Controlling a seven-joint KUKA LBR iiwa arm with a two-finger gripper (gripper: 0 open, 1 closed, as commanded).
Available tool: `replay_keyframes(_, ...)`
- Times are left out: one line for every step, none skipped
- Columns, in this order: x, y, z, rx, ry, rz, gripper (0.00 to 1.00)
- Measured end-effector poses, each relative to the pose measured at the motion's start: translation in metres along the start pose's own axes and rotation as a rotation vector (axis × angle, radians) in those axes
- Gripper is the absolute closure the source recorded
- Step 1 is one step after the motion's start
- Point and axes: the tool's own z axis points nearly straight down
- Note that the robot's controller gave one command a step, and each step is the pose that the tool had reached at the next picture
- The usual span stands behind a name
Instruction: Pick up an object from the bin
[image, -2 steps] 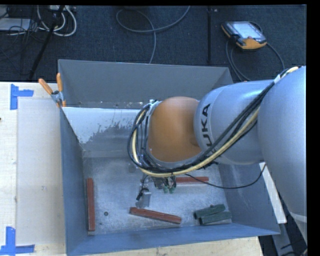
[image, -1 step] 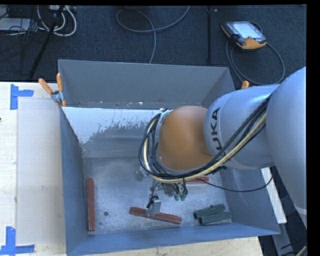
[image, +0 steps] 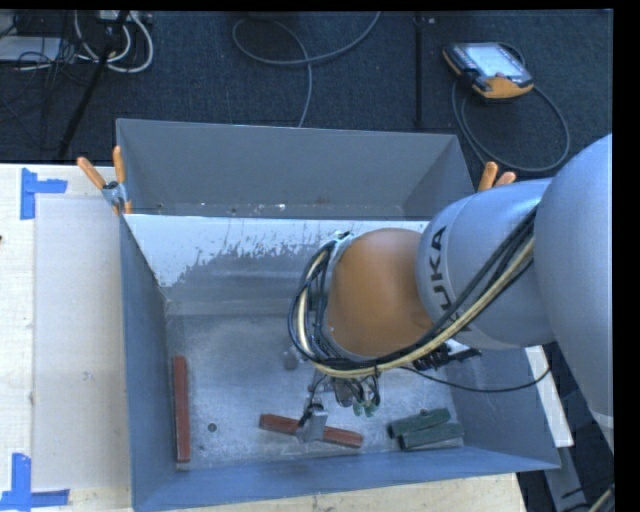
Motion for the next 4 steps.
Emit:
replay_keyframes(0.022,0.041,0.039,0.002,0.003,0.144,1.00)
replay_keyframes(0.022,0.041,0.039,0.001,0.003,0.145,1.00)
replay_keyframes(0.022,0.041,0.039,0.001,0.003,0.144,1.00)
replay_keyframes(-0.011,0.039,0.028,0.001,-0.001,-0.119,0.00)
